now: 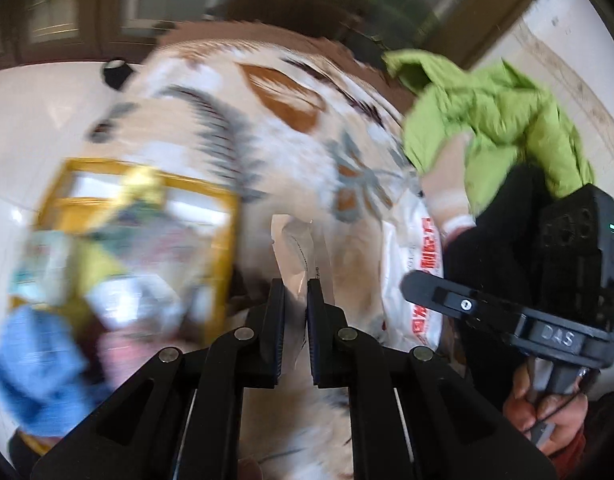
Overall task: Organize soft objects
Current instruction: 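Carry both white packets into the tray and open both grippers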
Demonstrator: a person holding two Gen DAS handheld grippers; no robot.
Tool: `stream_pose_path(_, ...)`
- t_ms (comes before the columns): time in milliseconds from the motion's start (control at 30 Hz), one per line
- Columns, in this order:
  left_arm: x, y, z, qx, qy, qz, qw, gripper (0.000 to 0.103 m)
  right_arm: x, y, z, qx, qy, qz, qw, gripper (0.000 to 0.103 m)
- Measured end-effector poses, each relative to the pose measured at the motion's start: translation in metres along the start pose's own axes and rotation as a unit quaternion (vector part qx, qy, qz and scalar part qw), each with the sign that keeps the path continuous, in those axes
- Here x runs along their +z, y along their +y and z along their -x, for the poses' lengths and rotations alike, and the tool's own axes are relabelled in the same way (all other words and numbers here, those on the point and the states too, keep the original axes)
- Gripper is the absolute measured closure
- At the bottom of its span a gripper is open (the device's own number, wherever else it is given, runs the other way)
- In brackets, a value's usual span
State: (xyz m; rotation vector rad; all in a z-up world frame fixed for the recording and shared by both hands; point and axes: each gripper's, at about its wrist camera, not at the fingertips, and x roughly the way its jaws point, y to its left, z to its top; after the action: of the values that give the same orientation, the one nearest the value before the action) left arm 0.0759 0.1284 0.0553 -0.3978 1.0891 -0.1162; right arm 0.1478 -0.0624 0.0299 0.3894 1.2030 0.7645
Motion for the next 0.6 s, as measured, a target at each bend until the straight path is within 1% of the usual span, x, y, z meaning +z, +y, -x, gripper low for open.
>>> stream_pose_path(133, -0.001, 0.045, 0.031, 0.032, -0.010, 0.027, 0.9991, 0.096, 0.006, 0.045, -0.048, 0.025, 0.032, 0.022, 0.999, 0.084)
stream_pose_path(167, -0.001, 0.052, 0.034, 0.036, -0.009, 0.031, 0.9988, 0.096, 0.006, 0.052, -0.058, 0.028, 0.038, 0.024, 0.999, 0.084)
stream_pose_path(267, -0.005, 0.082, 0.039, 0.065, 0.002, 0.047, 0.9968, 0.095, 0.007, 0.073, -0.097, 0.036, 0.063, 0.023, 0.997, 0.084)
stream_pose_path(300, -0.006, 0.088, 0.038, 0.067, 0.008, 0.052, 0.9964, 0.095, 0.006, 0.078, -0.111, 0.038, 0.073, 0.021, 0.996, 0.084)
stream_pose_path(367, -0.011, 0.103, 0.034, 0.072, 0.020, 0.064, 0.9952, 0.095, 0.005, 0.085, -0.129, 0.027, 0.081, 0.025, 0.996, 0.084)
stream_pose_path(500, -0.017, 0.120, 0.024, 0.085, 0.029, 0.077, 0.9930, 0.095, 0.005, 0.093, -0.156, -0.001, 0.086, 0.036, 0.996, 0.083)
stream_pose_path(600, -0.019, 0.131, 0.016, 0.084, 0.030, 0.092, 0.9918, 0.090, 0.003, 0.096, -0.169, -0.021, 0.088, 0.053, 0.994, 0.083)
